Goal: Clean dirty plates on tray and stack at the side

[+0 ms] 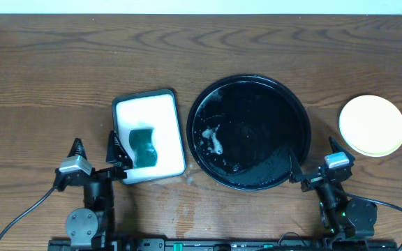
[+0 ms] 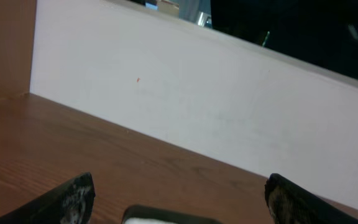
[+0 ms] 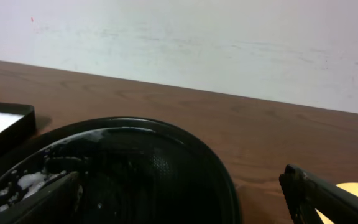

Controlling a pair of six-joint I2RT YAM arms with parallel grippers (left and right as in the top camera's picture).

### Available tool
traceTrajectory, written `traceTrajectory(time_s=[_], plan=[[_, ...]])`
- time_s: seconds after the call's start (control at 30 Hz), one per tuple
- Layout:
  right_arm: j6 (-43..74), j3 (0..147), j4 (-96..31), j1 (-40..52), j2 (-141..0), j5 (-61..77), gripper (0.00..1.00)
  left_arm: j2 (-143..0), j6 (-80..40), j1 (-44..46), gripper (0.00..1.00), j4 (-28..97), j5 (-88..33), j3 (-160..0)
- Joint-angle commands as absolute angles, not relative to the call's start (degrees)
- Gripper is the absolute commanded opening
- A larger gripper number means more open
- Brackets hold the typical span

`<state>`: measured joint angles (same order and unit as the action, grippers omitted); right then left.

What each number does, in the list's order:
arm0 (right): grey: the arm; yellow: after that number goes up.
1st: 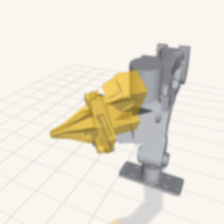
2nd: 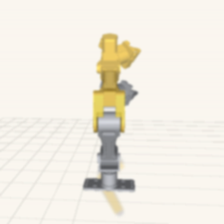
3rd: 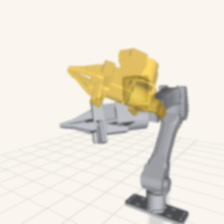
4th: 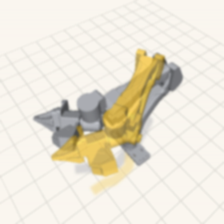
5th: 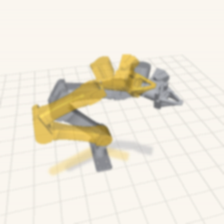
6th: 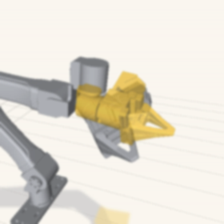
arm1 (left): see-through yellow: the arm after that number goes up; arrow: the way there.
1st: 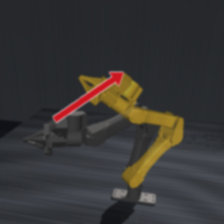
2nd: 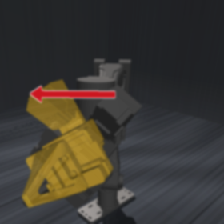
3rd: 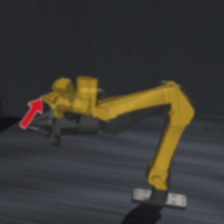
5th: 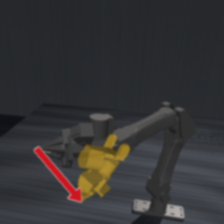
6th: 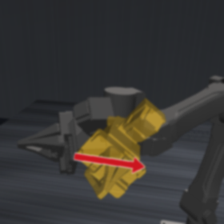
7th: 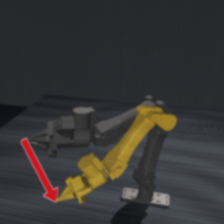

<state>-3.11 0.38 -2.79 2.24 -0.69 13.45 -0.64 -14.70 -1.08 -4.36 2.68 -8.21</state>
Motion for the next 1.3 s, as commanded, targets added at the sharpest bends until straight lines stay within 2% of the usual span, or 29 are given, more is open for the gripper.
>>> traceTrajectory(time_s=[0.0, 0.33, 0.6, 1.27], plan=[[-2.2, 0.3, -3.0, 2.6, -0.4, 13.3, 0.99, -0.1, -13.6, -1.3, 0.88, -8.8, 2.1, -2.5], [-2.2, 0.3, -3.1, 2.6, -0.4, 13.3, 0.99, -0.1, -13.8, -1.7, 0.88, -5.8, 2.1, -0.2], [-2.2, 0.3, -3.1, 2.6, -0.4, 13.3, 0.99, -0.1, -13.7, -1.7, 0.88, 4.5, 2.1, -0.2], [-2.2, 0.3, -3.0, 2.6, -0.4, 13.3, 0.99, -0.2, -13.8, -1.7, 0.88, 4.1, 2.1, -0.3]])
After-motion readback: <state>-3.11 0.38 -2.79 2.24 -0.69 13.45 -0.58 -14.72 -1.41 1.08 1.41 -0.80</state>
